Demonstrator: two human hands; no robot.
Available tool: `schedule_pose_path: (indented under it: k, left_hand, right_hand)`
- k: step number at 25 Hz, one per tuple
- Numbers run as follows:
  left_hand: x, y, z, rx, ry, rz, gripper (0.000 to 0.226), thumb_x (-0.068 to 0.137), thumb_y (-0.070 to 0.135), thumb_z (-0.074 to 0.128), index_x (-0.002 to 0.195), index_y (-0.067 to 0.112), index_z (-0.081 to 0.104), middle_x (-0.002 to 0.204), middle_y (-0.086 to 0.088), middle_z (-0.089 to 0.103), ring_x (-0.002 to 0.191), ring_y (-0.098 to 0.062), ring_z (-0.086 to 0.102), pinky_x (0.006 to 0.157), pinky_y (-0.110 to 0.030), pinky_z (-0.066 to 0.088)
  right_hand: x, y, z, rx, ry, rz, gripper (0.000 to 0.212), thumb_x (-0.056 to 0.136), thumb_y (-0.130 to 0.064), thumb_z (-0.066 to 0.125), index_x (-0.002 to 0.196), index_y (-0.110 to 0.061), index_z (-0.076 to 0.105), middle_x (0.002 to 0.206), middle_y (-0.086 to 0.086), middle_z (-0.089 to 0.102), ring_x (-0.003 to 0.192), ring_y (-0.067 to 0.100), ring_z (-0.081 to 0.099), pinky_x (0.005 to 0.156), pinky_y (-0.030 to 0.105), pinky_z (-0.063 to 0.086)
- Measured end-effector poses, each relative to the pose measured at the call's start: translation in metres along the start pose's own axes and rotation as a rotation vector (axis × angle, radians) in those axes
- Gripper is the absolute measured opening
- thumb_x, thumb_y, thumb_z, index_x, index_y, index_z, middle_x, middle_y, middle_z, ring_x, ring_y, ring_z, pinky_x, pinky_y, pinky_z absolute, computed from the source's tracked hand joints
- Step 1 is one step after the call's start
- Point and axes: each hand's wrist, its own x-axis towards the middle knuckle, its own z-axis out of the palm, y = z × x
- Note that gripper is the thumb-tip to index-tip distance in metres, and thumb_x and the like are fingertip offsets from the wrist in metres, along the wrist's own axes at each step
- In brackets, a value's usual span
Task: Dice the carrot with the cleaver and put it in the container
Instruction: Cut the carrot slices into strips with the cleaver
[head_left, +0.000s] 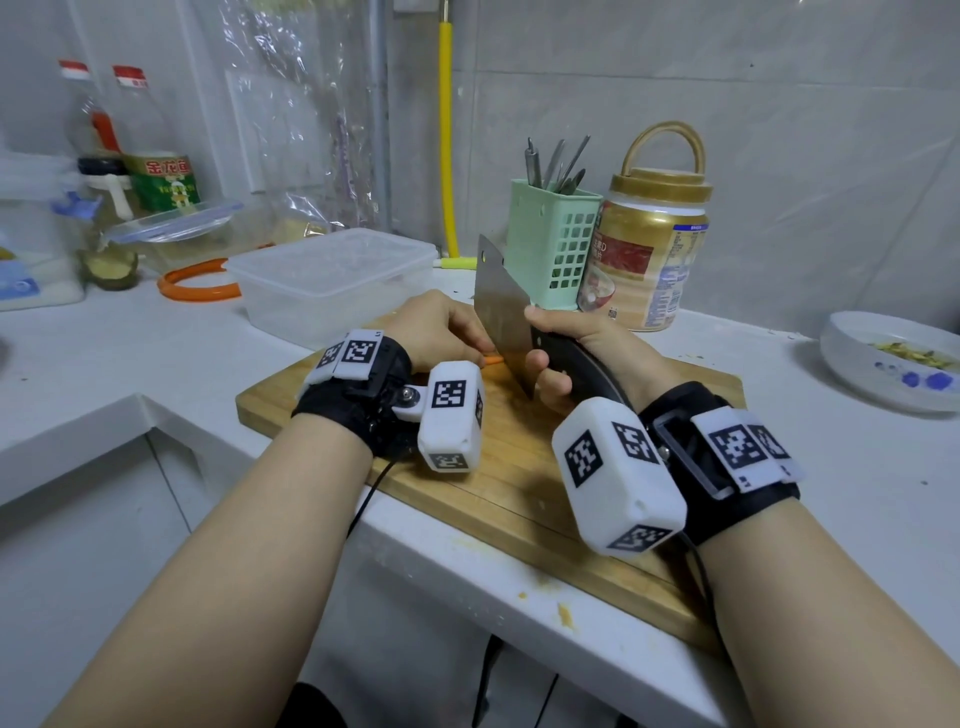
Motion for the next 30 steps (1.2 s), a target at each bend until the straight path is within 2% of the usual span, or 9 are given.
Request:
schedule_pose_path:
  k: [2,6,9,13,17,21,26,30]
  left_hand:
    - [0.0,0.0,0.001,0.022,0.023,-0.052,0.017,0.074,0.009,0.082,0.076,0.025,0.074,0.078,0.007,0.07,0.076,-0.008,0.063,0.088,-0.033,0.054]
    - [0.003,-0.002,0.0,0.055,0.017,-0.096,0.014,0.072,0.015,0.083,0.077,0.026,0.076,0.084,0.005,0.073,0.083,-0.01,0.064,0.085,-0.031,0.053]
    - [0.002,0.0,0.001,0.064,0.019,-0.056,0.013,0.072,0.017,0.085,0.077,0.026,0.077,0.079,0.008,0.072,0.082,-0.009,0.064,0.083,-0.027,0.052]
    - [0.003,-0.001,0.002,0.048,-0.005,-0.014,0.013,0.072,0.019,0.085,0.075,0.028,0.077,0.081,0.007,0.074,0.086,-0.011,0.068,0.089,-0.033,0.054]
    - [0.003,-0.001,0.002,0.024,-0.014,-0.001,0.014,0.072,0.018,0.085,0.073,0.03,0.077,0.08,0.008,0.074,0.087,-0.012,0.068,0.091,-0.038,0.054]
    - [0.003,-0.002,0.002,0.028,-0.036,0.019,0.016,0.073,0.016,0.084,0.071,0.031,0.077,0.072,0.017,0.072,0.083,-0.008,0.067,0.092,-0.038,0.053]
    - [0.003,-0.002,0.003,0.032,-0.024,0.022,0.017,0.074,0.016,0.083,0.071,0.031,0.078,0.073,0.02,0.072,0.088,-0.012,0.069,0.092,-0.04,0.053]
    - [0.0,0.001,0.001,0.021,-0.037,0.017,0.022,0.075,0.01,0.08,0.071,0.031,0.076,0.067,0.022,0.07,0.079,-0.007,0.066,0.09,-0.037,0.055]
  right_hand:
    - [-0.005,-0.001,0.0,0.039,0.021,0.003,0.02,0.095,-0.025,0.055,0.084,-0.014,0.043,0.058,0.004,0.048,0.031,0.012,0.043,0.036,0.015,0.036]
    - [-0.01,-0.003,-0.004,0.085,0.088,-0.003,0.017,0.098,-0.023,0.048,0.09,-0.011,0.041,0.063,0.005,0.055,0.031,0.011,0.043,0.038,0.014,0.035]
    - [-0.007,-0.002,-0.008,0.144,0.027,0.009,0.017,0.098,-0.028,0.048,0.097,-0.016,0.036,0.059,0.001,0.047,0.032,0.011,0.04,0.038,0.014,0.031]
    - [-0.005,-0.001,-0.009,0.226,0.009,-0.012,0.024,0.099,-0.037,0.046,0.102,-0.015,0.039,0.057,0.0,0.043,0.032,0.012,0.038,0.037,0.015,0.031]
    - [-0.004,-0.003,-0.006,0.188,0.018,-0.028,0.018,0.098,-0.032,0.045,0.096,-0.014,0.041,0.056,0.002,0.042,0.032,0.013,0.036,0.037,0.015,0.03]
    - [-0.003,-0.002,-0.004,0.128,0.023,-0.01,0.019,0.097,-0.031,0.045,0.09,-0.013,0.042,0.055,0.002,0.042,0.031,0.012,0.036,0.039,0.015,0.029]
    - [0.0,-0.002,-0.004,0.09,0.026,0.017,0.021,0.096,-0.031,0.048,0.105,-0.014,0.038,0.056,0.003,0.044,0.03,0.013,0.037,0.035,0.015,0.032]
    - [0.001,-0.003,-0.003,0.066,0.039,0.015,0.024,0.096,-0.03,0.05,0.111,-0.015,0.04,0.057,0.005,0.045,0.031,0.014,0.038,0.034,0.015,0.034]
